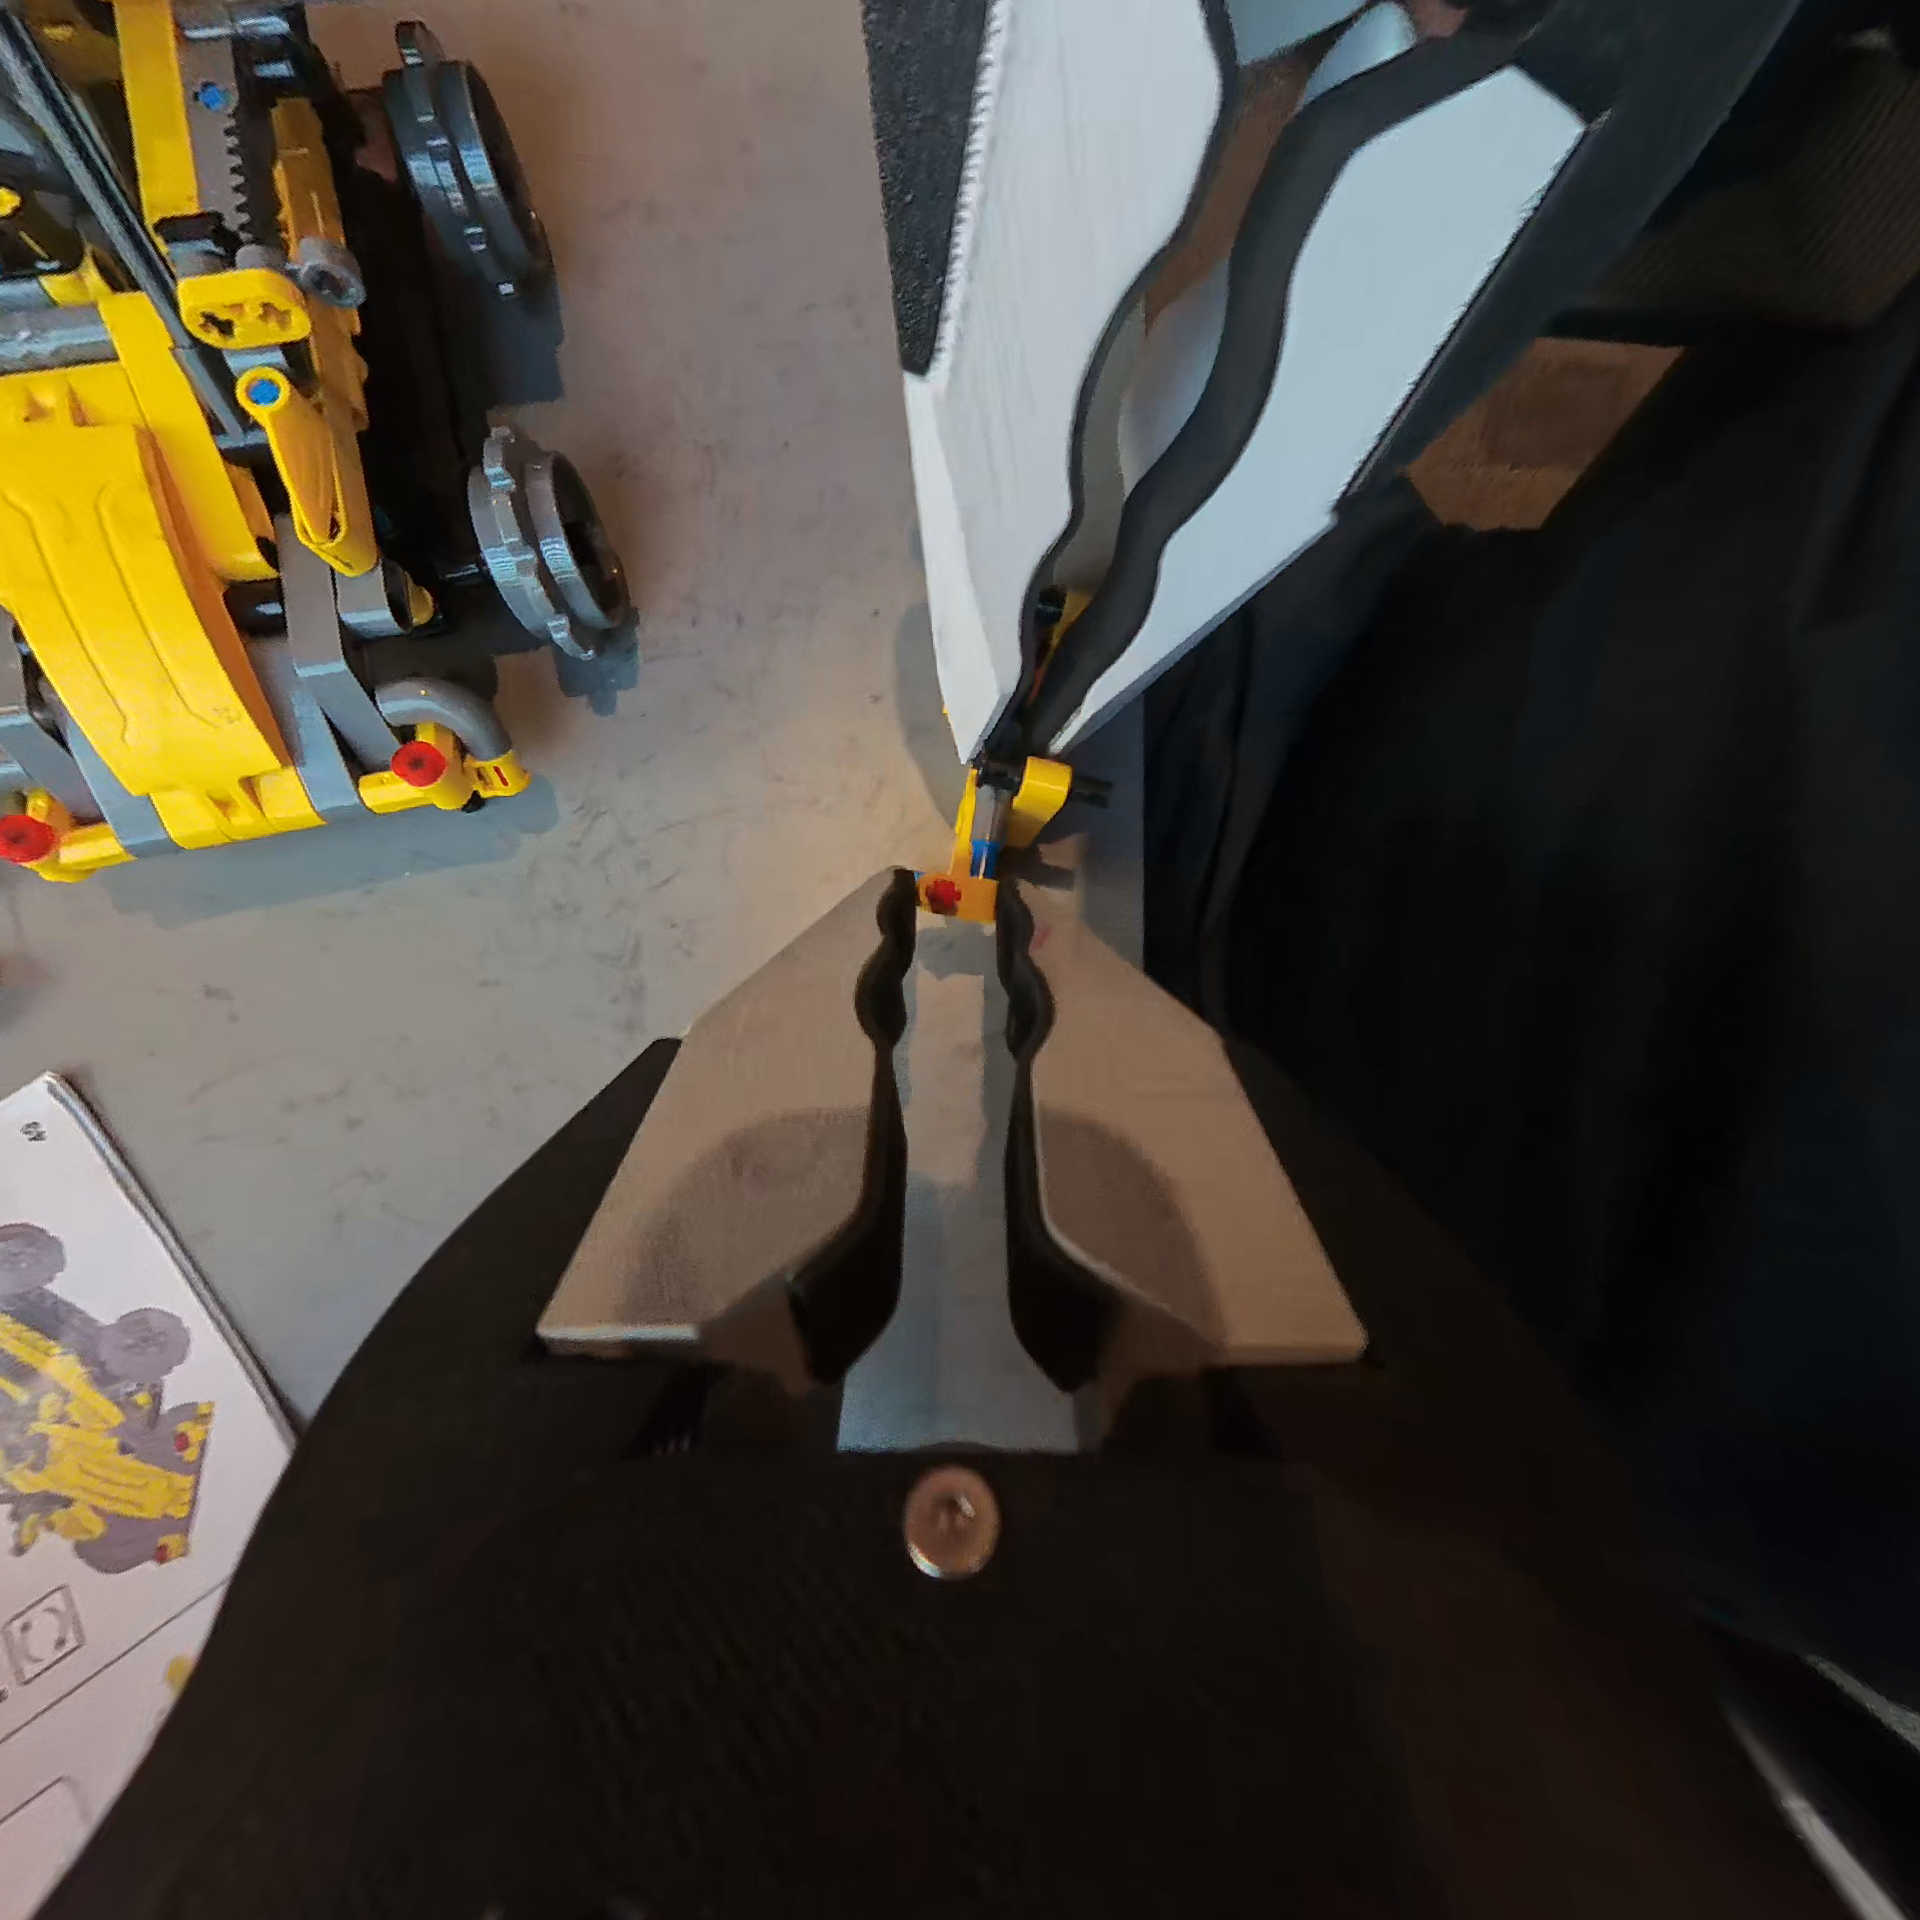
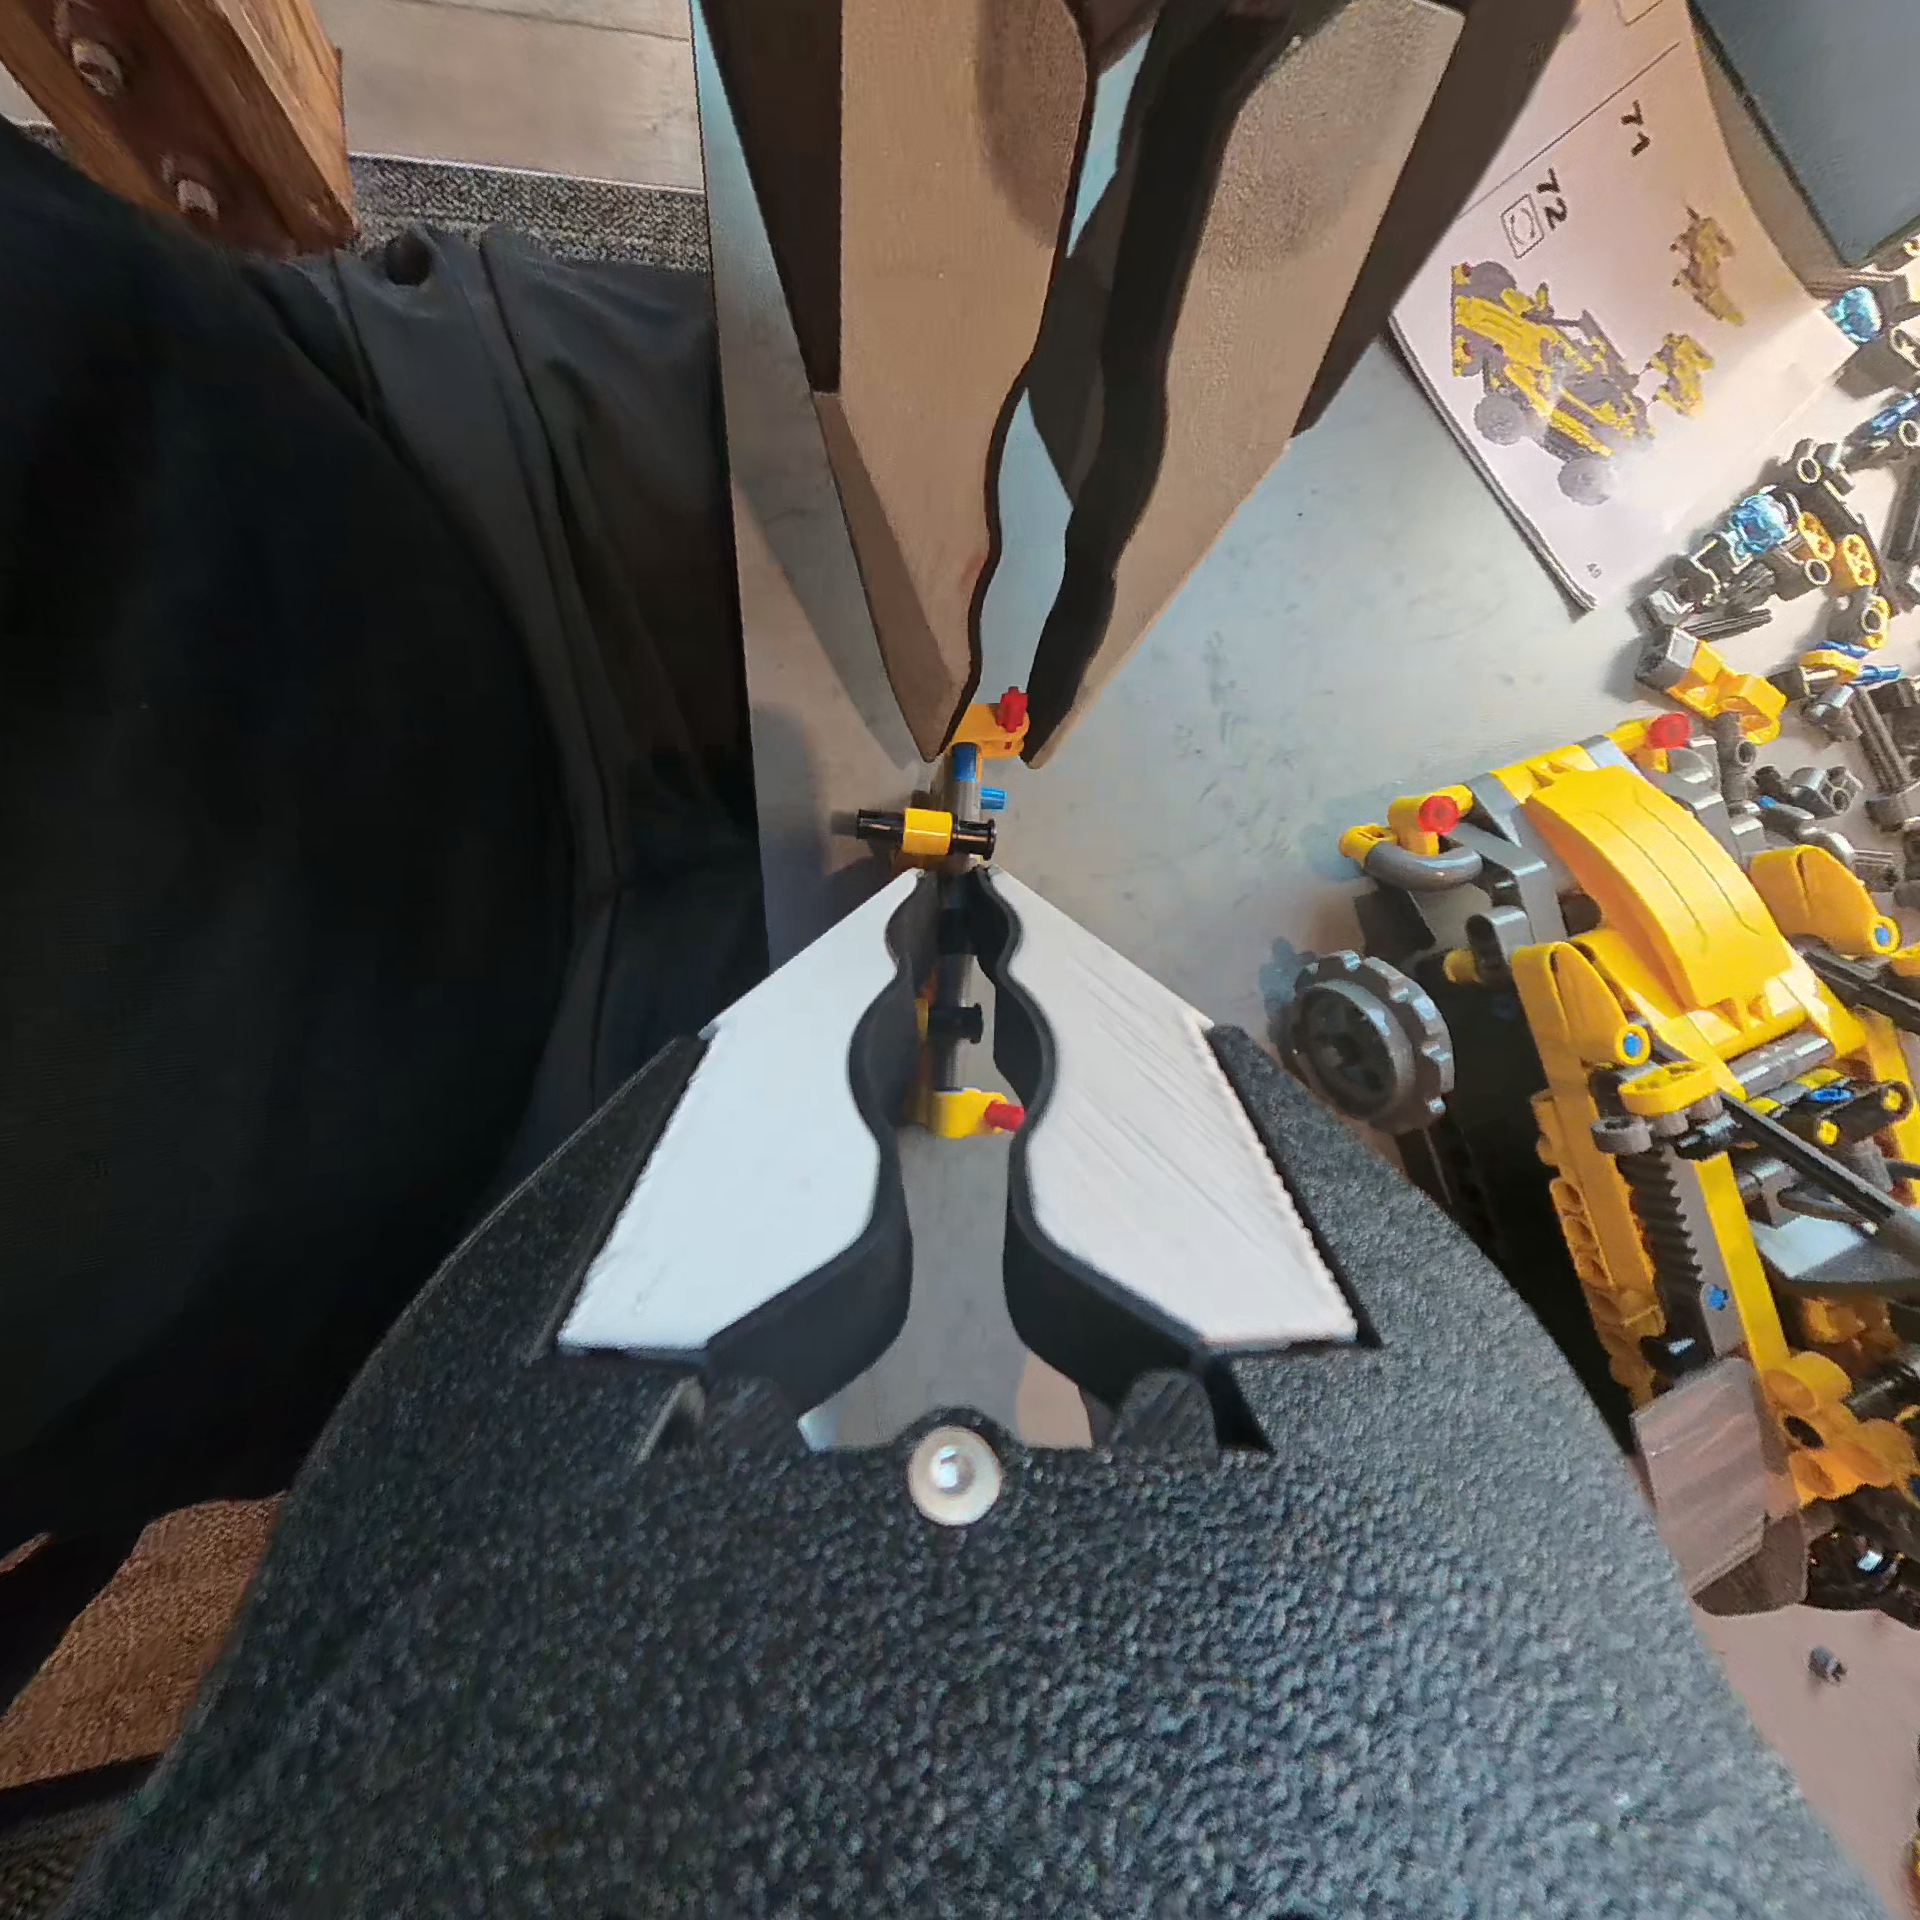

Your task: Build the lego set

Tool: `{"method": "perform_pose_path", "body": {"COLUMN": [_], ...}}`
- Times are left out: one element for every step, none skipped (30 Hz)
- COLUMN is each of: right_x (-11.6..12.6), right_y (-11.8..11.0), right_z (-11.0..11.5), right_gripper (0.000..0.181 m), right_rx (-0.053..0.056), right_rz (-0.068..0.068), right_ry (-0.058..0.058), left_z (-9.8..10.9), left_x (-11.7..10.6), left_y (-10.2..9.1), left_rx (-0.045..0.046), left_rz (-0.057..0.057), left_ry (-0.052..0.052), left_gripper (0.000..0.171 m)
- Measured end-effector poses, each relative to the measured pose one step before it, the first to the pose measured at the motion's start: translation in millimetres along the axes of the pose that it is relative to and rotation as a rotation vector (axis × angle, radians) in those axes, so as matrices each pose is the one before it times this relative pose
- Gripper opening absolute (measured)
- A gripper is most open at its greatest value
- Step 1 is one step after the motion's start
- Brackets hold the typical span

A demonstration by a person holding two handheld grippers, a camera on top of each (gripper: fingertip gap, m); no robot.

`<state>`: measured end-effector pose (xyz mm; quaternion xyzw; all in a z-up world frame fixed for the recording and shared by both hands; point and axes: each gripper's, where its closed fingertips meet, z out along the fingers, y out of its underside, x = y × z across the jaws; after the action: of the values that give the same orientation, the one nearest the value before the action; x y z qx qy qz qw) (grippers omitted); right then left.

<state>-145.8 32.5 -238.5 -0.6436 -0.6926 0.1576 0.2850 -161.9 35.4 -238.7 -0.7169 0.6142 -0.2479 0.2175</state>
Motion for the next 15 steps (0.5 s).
{"method": "perform_pose_path", "body": {"right_x": [0.24,0.06,0.43,0.42,0.3,0.33,0.12,-0.12,-0.07,-0.08,-0.02,-0.11,0.06,0.15,0.26], "right_y": [0.03,-0.02,-0.02,0.0,0.0,-0.06,-0.14,-0.22,0.04,0.06,0.05,0.0,0.05,0.06,0.07], "right_z": [0.11,0.09,0.19,0.07,-0.01,0.16,0.28,0.16,0.05,-0.16,-0.03,0.0,-0.05,0.02,-0.04], "right_gripper": [0.006,0.006,0.006,0.006,0.006,0.006,0.006,0.006,0.006,0.006,0.006,0.006,0.006,0.006,0.006], "right_rx": [-0.0055,-0.0033,-0.0016,-0.0002,-0.0012,-0.0017,-0.0027,-0.0041,-0.006,-0.0062,-0.0044,-0.0026,-0.0011,0.0005,0.0014], "right_rz": [-0.0039,0.0002,0.0042,0.0026,0.0013,0.0005,0.0007,-0.0005,-0.0034,-0.0058,-0.0052,-0.0016,-0.0033,-0.001,-0.0015], "right_ry": [-0.0025,-0.0062,-0.0064,-0.0058,-0.0039,0.0005,0.002,0.003,0.0048,0.0056,0.0043,0.0005,0.0002,-0.0015,-0.0003], "left_z": [0.0,-0.01,-0.15,-0.17,-0.14,-0.09,-0.03,0.02,-0.08,-0.16,-0.06,-0.18,0.01,0.01,-0.02], "left_x": [-0.25,-0.23,-0.43,-0.32,-0.18,-0.3,-0.31,0.08,0.14,0.12,0.18,0.06,-0.13,-0.22,-0.34], "left_y": [0.18,0.37,0.13,0.06,0.07,0.41,0.49,0.38,0.17,0.07,0.22,0.11,-0.02,-0.01,-0.05], "left_rx": [-0.01521,-0.01544,-0.01357,-0.01,-0.0089,-0.01038,-0.01222,-0.01368,-0.0131,-0.01429,-0.01639,-0.0149,-0.01088,-0.00607,-0.00176], "left_rz": [0.0147,0.0087,0.0001,-0.0064,-0.01,-0.0106,-0.016,-0.0197,-0.0141,-0.0061,-0.0001,0.0021,0.0006,-0.0025,-0.0034], "left_ry": [-0.0081,-0.0063,-0.004,-0.0004,0.0011,-0.0015,-0.0024,-0.0006,-0.0013,-0.0045,-0.0065,-0.006,-0.0046,-0.0013,-0.0003], "left_gripper": [0.013,0.013,0.012,0.012,0.013,0.013,0.013,0.013,0.013,0.013,0.013,0.013,0.013,0.013,0.013]}}
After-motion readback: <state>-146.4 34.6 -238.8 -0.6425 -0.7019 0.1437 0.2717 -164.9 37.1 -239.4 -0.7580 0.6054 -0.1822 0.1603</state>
